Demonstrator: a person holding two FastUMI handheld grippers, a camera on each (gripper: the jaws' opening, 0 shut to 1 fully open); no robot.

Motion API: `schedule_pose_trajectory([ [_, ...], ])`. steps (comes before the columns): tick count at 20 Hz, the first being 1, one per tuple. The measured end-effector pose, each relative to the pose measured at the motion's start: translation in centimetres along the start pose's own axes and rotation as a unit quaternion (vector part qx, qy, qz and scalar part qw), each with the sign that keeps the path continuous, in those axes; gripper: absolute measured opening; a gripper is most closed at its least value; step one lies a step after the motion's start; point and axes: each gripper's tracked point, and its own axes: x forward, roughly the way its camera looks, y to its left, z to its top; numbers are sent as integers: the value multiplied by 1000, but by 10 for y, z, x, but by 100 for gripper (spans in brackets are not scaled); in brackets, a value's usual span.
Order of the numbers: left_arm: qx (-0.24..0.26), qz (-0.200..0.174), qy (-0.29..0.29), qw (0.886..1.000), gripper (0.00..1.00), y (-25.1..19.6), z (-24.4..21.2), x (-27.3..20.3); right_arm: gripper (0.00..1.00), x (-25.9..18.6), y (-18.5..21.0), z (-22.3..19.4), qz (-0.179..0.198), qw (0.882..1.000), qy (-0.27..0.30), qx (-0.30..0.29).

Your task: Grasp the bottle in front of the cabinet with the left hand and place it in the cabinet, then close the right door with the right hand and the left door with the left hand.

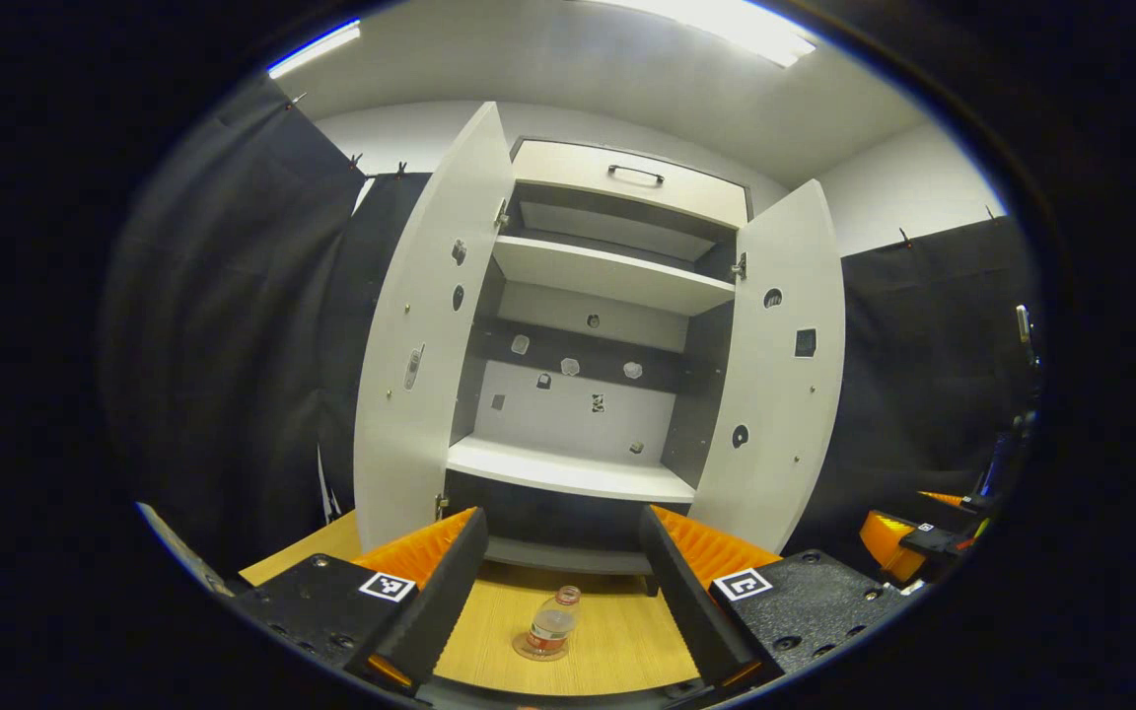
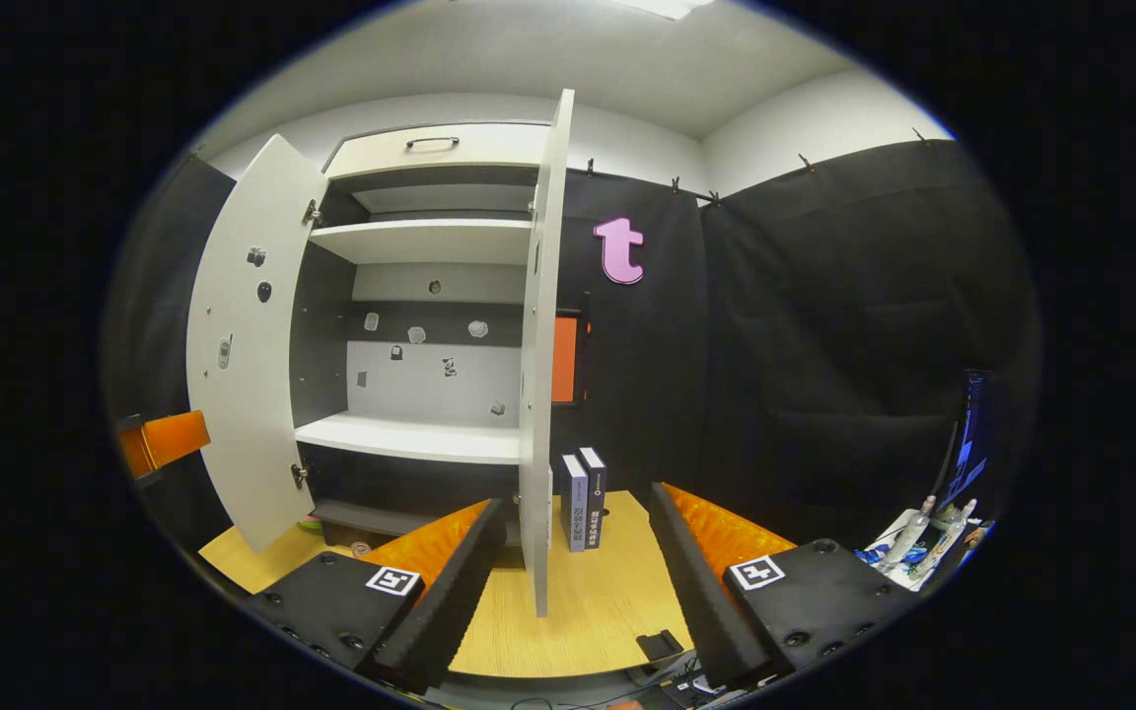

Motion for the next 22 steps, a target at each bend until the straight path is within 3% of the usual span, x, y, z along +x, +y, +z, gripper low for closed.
schedule_pose_trajectory([
  [11, 12, -3, 50, 999, 95, 4, -64, 17, 93, -2, -1, -17, 0, 1000, 23, -6],
  [14, 20, -12, 66, 998, 95, 1, -97, 27, 93, -2, -4, -20, -4, 1000, 27, -6],
  [15, 21, -15, 73, 997, 95, 0, -108, 32, 98, -1, -7, -20, -7, 1000, 27, -7],
  [20, 36, -30, 117, 992, 95, -4, -176, 60, 93, 0, -19, -21, -22, 999, 30, -18],
  [22, 39, -33, 137, 989, 95, -4, -204, 69, 98, 1, -23, -20, -27, 999, 31, -23],
])
